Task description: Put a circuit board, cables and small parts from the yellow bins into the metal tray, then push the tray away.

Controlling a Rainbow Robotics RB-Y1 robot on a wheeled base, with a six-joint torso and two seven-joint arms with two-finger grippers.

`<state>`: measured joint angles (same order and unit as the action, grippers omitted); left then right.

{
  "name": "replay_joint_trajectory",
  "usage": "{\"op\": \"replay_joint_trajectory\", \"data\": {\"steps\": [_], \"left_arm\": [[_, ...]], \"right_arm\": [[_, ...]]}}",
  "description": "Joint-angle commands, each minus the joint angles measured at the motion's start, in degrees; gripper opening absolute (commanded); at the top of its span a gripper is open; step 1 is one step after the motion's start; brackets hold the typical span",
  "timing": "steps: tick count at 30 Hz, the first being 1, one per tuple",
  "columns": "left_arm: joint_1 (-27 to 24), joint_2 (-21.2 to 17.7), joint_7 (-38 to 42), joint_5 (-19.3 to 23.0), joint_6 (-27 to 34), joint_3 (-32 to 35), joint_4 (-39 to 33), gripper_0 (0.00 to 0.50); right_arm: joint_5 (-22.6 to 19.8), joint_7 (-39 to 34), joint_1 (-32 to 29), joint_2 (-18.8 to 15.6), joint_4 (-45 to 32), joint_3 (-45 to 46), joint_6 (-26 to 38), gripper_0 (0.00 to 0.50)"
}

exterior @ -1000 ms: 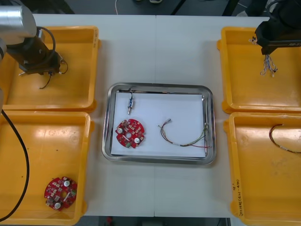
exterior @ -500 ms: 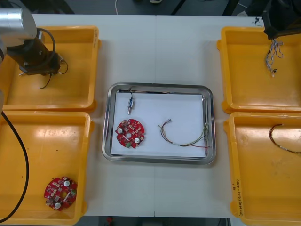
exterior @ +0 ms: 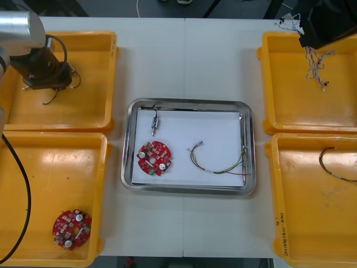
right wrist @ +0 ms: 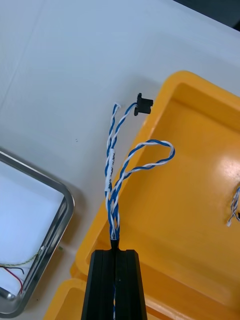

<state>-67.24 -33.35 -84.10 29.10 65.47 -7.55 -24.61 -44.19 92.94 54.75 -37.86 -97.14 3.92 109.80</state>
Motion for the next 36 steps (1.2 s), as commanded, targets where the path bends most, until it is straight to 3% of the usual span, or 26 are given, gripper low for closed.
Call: {"op": "replay_joint_trajectory", "data": {"steps": [1,15,27,36], "left_arm": [[0.5,-0.7,-6.4,0.8,2.0,-0.3,-1.9,0.000],[0.5,-6.1,-2.7,0.2,17.6,2.5,-12.8,0.000],[0.6,-7.5,1.5,0.0,30.1,3.4,-24.0,0.000],[0.9,-6.9,3.6,1.2,37.9,3.3,-33.0,0.000]], "right_arm": [[-3.7,1.6,-0.5,-2.9,-5.1,-3.7,0.2,0.000],[-11.3,6.5,-1.1,-4.2,-11.4,-16.4,0.2,0.000],[-11.7,23.6,-1.0,-1.3,-9.5,-20.9,-3.8,0.000],[-7.1,26.9,-1.1,1.2,-9.0,-26.5,-7.8,0.000]]}}
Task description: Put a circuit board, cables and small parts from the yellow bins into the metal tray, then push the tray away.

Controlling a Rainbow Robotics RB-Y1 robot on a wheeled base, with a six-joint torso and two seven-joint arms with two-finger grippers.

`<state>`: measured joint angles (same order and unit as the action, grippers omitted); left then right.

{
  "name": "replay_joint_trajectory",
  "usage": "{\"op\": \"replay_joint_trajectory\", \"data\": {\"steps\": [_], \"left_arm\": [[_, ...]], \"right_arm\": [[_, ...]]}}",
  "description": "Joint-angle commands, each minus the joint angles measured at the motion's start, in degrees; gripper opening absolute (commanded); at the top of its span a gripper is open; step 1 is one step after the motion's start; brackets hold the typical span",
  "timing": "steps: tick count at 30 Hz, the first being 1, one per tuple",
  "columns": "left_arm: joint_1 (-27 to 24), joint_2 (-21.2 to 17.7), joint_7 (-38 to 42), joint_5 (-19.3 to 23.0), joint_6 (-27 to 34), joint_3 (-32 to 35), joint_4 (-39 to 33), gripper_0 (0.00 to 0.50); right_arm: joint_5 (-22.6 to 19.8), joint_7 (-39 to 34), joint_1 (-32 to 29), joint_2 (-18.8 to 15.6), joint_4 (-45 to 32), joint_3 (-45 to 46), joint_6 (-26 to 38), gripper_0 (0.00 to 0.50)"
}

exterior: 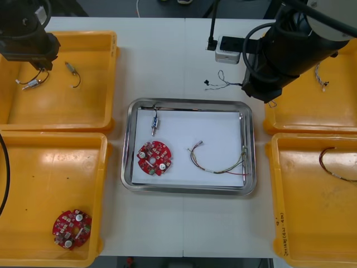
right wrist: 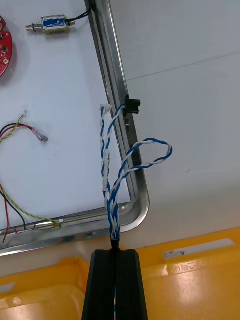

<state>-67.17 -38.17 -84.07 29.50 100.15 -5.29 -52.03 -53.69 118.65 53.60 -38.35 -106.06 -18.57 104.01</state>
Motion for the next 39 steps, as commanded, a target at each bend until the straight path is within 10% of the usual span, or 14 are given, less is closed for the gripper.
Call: {"op": "replay_joint_trajectory", "data": {"steps": [1,16,39], "left_arm": [[1.3,-1.8,4.0,0.9,4.2,1.1,-7.1,0.000],[8.1,-0.2,11.0,4.2,9.8,1.1,-24.7,0.000],[8.6,5.0,15.6,2.5,9.8,1.1,-30.6,0.000]], "right_arm": [[3.2,1.1,0.1,2.0,0.2,-5.0,-2.5,0.000],[7.8,0.6,0.0,4.5,6.1,-16.7,-10.3,0.000],[10.8,-1.5,-0.1,5.9,15.4,-25.5,-20.8,0.000]]}}
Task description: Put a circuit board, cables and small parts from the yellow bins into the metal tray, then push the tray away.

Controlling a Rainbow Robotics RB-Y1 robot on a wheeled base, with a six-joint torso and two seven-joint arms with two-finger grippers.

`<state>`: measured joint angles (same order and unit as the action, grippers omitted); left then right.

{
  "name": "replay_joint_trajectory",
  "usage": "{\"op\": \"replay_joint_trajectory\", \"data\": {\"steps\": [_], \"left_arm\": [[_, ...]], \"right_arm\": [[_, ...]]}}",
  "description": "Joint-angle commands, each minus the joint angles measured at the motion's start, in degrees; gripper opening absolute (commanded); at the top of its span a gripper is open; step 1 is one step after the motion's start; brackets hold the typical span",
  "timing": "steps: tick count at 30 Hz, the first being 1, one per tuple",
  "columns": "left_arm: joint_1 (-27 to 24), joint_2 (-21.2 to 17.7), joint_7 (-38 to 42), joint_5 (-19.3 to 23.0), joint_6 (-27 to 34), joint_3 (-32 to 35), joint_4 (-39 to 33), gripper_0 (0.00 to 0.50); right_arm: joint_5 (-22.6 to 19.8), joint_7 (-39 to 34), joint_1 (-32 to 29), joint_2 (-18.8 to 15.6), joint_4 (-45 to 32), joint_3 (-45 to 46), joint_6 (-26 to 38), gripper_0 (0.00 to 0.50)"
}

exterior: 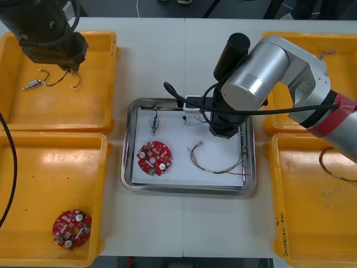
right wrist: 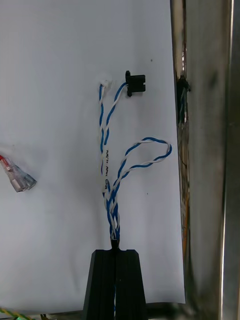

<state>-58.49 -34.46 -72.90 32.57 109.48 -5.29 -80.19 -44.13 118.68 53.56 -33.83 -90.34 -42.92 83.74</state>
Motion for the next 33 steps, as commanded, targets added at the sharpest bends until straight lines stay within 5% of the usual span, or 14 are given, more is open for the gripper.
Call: {"op": "replay_joint_trajectory", "data": {"steps": [1,4,5,7,23,33], "left_arm": [[0.0,1.6,4.5,-0.6,0.5,1.1,-2.6,0.000],[0.0,2.1,4.9,-0.6,0.5,1.1,-2.8,0.000],[0.0,2.2,5.0,-0.6,0.5,1.0,-2.9,0.000],[0.0,2.3,5.0,-0.5,0.5,1.0,-2.9,0.000],[0.0,2.3,5.9,0.6,0.5,1.0,-3.1,0.000],[0.0,2.3,6.3,2.1,0.5,1.0,-3.8,0.000]], "right_arm": [[1.6,-1.8,0.0,1.7,-0.3,-1.4,-0.4,0.017],[2.4,-2.4,-0.2,1.7,-0.3,-1.6,-0.3,0.146],[2.5,-2.6,-0.3,1.8,-0.4,-1.6,-0.3,0.347],[2.6,-2.8,-0.4,1.8,-0.3,-1.6,-0.3,0.500],[2.7,-4.7,-0.4,1.7,-1.6,-1.4,2.2,0.500],[2.2,-6.3,-0.3,1.2,-7.7,4.1,12.5,0.500]]}}
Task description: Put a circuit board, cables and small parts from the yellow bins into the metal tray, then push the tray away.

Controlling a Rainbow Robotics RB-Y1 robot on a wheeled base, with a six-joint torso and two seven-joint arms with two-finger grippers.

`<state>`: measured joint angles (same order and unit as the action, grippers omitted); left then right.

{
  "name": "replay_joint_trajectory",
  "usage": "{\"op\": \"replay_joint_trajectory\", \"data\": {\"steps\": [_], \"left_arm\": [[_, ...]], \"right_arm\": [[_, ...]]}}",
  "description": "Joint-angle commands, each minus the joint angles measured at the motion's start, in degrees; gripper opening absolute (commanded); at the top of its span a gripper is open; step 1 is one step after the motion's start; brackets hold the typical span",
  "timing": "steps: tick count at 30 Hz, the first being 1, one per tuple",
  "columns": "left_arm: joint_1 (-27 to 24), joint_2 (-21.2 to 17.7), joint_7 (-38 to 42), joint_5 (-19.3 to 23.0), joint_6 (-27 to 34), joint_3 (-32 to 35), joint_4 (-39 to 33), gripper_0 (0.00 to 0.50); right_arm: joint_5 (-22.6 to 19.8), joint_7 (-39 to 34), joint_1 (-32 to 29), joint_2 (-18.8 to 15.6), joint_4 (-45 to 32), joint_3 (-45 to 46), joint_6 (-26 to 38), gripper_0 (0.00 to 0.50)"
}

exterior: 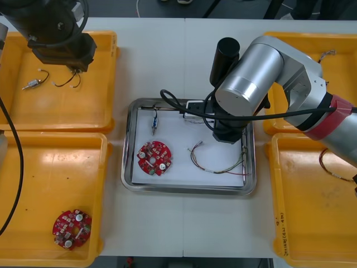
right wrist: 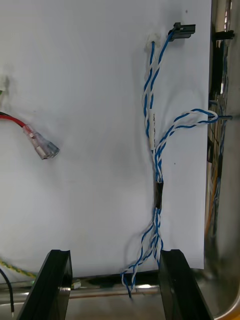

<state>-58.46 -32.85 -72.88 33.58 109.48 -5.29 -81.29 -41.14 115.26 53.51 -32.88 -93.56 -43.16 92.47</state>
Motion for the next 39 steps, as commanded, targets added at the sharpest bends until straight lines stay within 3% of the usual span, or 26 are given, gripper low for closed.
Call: {"op": "replay_joint_trajectory", "data": {"steps": [1,9,18,27,39], "left_arm": [[-0.1,0.7,6.5,1.2,0.5,1.0,-2.8,0.000],[-0.1,0.7,8.3,1.7,0.5,-1.1,-3.6,0.000],[-0.2,1.5,8.7,2.5,0.5,-1.2,-4.4,0.000],[-0.2,3.8,9.2,1.3,0.5,-1.9,-4.5,0.000],[-2.4,8.4,12.3,1.6,-1.3,-7.5,-4.5,0.000]], "right_arm": [[-1.0,-3.0,-0.2,0.1,-5.5,5.1,5.3,0.500],[-2.3,-5.5,-0.2,-0.2,-11.1,12.9,17.5,0.500],[-6.2,-16.6,-0.2,-1.7,-18.1,23.6,17.5,0.500],[-7.9,-25.3,-1.0,-6.7,-23.7,28.9,17.5,0.500],[-10.6,-34.7,-8.4,-16.9,-27.8,41.1,17.5,0.500]]}}
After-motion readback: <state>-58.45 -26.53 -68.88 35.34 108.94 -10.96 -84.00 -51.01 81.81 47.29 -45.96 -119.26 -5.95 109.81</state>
